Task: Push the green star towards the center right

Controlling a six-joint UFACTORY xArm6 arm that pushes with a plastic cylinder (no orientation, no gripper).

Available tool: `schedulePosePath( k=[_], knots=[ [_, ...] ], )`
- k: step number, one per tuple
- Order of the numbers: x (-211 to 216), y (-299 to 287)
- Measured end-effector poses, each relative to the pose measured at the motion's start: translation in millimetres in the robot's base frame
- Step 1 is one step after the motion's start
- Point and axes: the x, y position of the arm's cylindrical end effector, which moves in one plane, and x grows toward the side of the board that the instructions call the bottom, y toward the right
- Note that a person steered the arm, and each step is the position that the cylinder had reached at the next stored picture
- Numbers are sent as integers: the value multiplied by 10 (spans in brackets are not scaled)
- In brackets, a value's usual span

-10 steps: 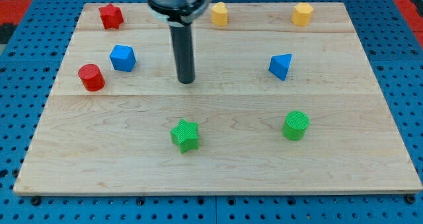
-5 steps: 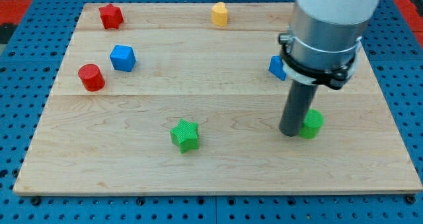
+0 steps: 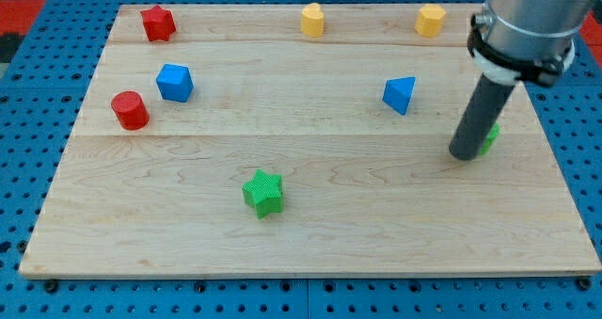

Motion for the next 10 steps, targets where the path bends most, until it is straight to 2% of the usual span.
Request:
schedulePosePath(
  k=[1,2,3,5,7,8,10],
  knots=[
    [191,97],
    [231,599],
    [2,674],
    [322,365],
    [-367,241],
    [-529,234],
    [155,217]
  ],
)
